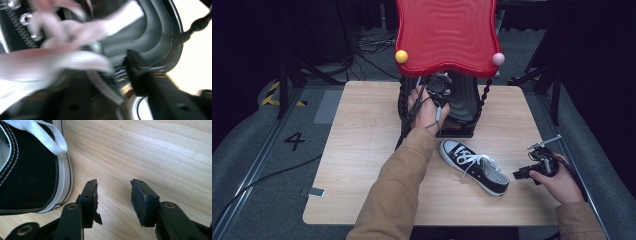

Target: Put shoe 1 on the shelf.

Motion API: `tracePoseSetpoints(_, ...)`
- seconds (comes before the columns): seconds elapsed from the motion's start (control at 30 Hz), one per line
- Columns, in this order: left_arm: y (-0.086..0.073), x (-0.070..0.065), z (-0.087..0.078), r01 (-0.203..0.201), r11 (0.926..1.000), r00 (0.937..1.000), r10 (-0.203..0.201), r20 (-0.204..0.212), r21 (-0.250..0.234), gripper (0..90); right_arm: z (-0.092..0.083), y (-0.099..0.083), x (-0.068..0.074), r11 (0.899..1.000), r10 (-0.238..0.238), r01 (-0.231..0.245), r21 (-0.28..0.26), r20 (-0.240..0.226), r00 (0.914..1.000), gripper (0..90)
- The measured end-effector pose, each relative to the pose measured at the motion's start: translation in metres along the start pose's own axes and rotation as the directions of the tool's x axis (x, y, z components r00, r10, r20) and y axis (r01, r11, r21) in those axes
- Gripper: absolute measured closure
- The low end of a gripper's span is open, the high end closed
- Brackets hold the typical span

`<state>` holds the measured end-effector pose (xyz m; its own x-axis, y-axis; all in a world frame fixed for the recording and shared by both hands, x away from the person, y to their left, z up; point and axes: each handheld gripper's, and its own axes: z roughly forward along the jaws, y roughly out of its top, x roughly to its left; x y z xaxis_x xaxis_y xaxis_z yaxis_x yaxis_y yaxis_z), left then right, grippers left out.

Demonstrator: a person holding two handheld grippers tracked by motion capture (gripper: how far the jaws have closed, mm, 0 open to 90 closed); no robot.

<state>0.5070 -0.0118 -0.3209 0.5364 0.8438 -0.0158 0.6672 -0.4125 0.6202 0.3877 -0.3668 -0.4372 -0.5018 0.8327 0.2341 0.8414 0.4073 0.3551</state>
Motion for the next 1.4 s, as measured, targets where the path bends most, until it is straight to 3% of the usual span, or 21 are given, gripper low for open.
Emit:
tracePoseSetpoints(0.13,-0.004,-0.003,-0.007,-0.016,0.9992,0.9995,0.015,0.027,0.037,55.1,0.002,0.002,0.003,1.0,-0.009,0.009,0.004,-0.005,0.9999,56.0)
tracePoseSetpoints(0.47,-0.022,-0.005,-0.049,-0.074,0.9968,0.994,0.071,0.083,0.03,53.5,0.005,0.009,0.007,1.0,-0.025,0.025,0.015,-0.003,0.9997,55.3)
tracePoseSetpoints(0.6,-0.032,-0.013,-0.067,-0.125,0.9898,0.9866,0.117,0.113,0.068,55.8,0.007,0.012,0.008,0.999,-0.033,0.033,0.019,-0.004,0.9994,55.2)
tracePoseSetpoints(0.77,-0.042,-0.02,-0.085,-0.178,0.9817,0.9783,0.169,0.12,0.068,57.1,0.008,0.013,0.008,0.999,-0.031,0.031,0.022,-0.003,0.9995,54.9)
tracePoseSetpoints(0.87,-0.054,-0.022,-0.095,-0.214,0.9739,0.9675,0.2,0.155,0.077,58.9,0.007,0.013,0.007,0.999,-0.033,0.033,0.02,-0.003,0.9994,55.6)
tracePoseSetpoints(1.0,-0.073,-0.017,-0.093,-0.25,0.9643,0.9506,0.227,0.212,0.088,68.8,0.007,0.011,0.007,0.999,-0.028,0.029,0.028,-0.023,0.9994,61.0)
tracePoseSetpoints(1.03,-0.073,-0.017,-0.093,-0.25,0.9643,0.9506,0.227,0.212,0.088,70.2,0.007,0.011,0.007,0.999,-0.028,0.029,0.028,-0.023,0.9994,61.0)
tracePoseSetpoints(1.07,-0.08,-0.013,-0.09,-0.259,0.9609,0.9454,0.231,0.23,0.099,72.4,0.007,0.011,0.007,0.999,-0.027,0.028,0.032,-0.027,0.9993,62.8)
tracePoseSetpoints(1.17,-0.086,-0.008,-0.086,-0.268,0.9565,0.9409,0.234,0.245,0.115,76.5,0.007,0.011,0.007,0.999,-0.028,0.029,0.037,-0.032,0.9991,63.5)
tracePoseSetpoints(1.23,-0.09,-0.003,-0.08,-0.307,0.9427,0.9249,0.263,0.275,0.131,83.1,0.008,0.011,0.008,0.999,-0.029,0.031,0.042,-0.034,0.999,64.1)
tracePoseSetpoints(1.3,-0.093,0.001,-0.075,-0.323,0.938,0.9111,0.272,0.31,0.126,87.2,0.009,0.011,0.008,0.999,-0.032,0.034,0.041,-0.035,0.9988,64.1)
tracePoseSetpoints(1.37,-0.096,0.006,-0.069,-0.324,0.9387,0.9049,0.272,0.328,0.117,88.7,0.01,0.011,0.008,0.998,-0.03,0.031,0.045,-0.04,0.9988,64.1)
tracePoseSetpoints(1.4,-0.097,0.007,-0.066,-0.32,0.9408,0.905,0.268,0.331,0.113,89.0,0.011,0.011,0.008,0.998,-0.031,0.033,0.047,-0.039,0.9988,64.0)
